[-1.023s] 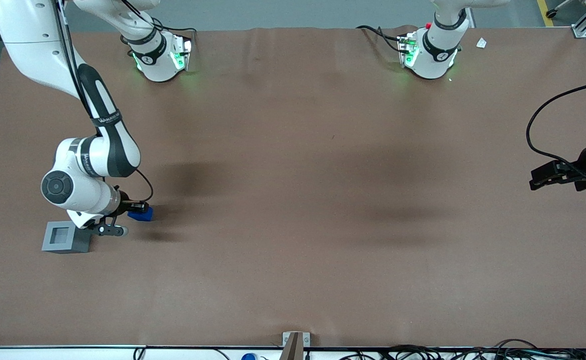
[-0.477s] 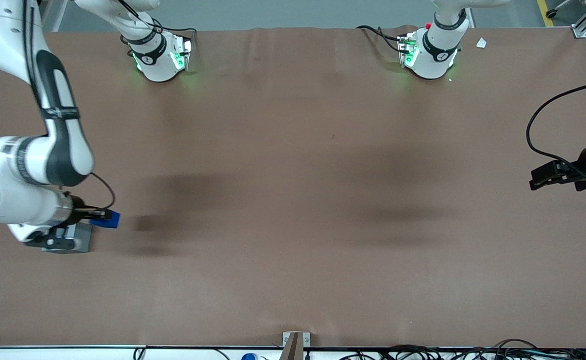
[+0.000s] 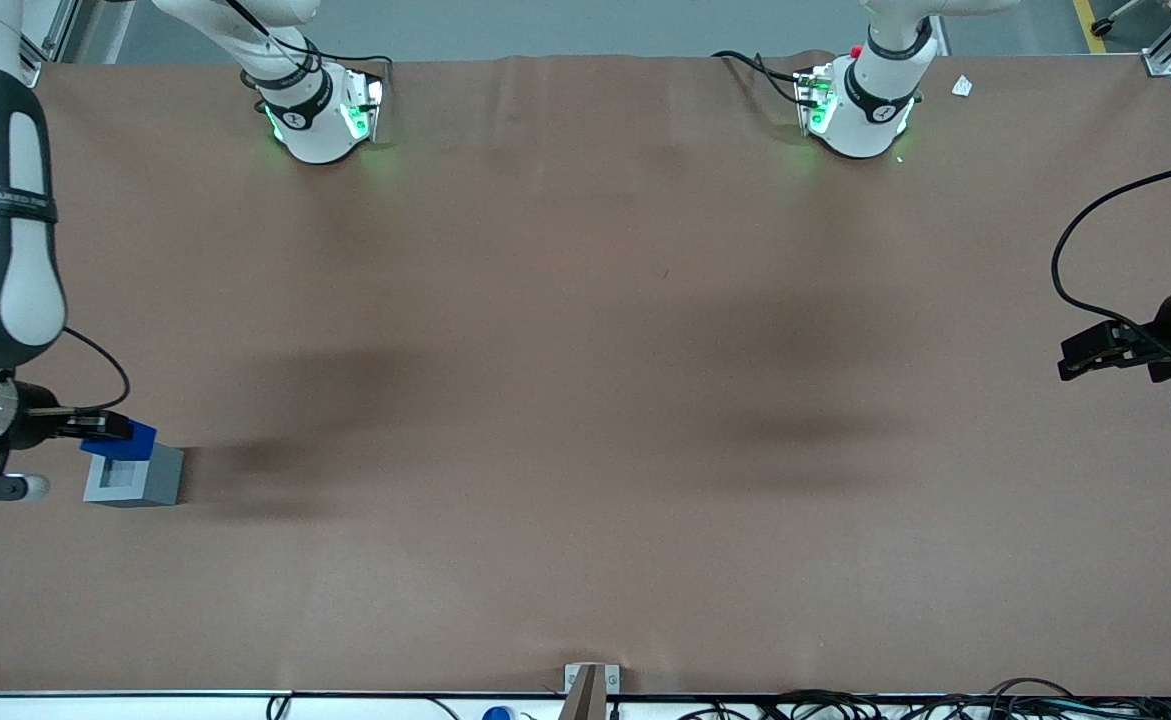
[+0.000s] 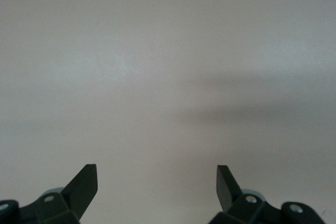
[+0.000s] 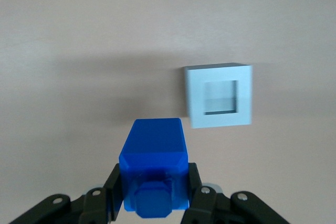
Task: Insert blue part into gray base with right arm
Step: 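Align the held blue block above the gray base's square opening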
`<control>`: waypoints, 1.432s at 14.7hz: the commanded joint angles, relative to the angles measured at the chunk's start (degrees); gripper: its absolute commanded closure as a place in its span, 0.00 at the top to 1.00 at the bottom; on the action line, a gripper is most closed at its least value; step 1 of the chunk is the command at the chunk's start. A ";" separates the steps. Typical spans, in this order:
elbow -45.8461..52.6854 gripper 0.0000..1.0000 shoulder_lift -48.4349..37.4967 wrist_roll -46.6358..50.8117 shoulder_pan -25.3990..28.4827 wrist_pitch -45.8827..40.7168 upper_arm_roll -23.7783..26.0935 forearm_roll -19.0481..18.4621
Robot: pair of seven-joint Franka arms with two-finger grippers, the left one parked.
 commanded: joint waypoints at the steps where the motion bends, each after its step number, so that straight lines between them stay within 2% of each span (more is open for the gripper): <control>1: 2.47 0.03 1.03 -1.58 -2.01 -0.17 0.88 -0.49; 5: 2.57 0.03 3.66 -1.85 -4.38 2.19 0.88 -0.40; 9: 2.48 0.02 4.99 -1.50 -4.56 4.32 0.88 -0.23; 21: 7.67 0.00 10.26 -1.85 -4.73 4.40 0.79 -3.48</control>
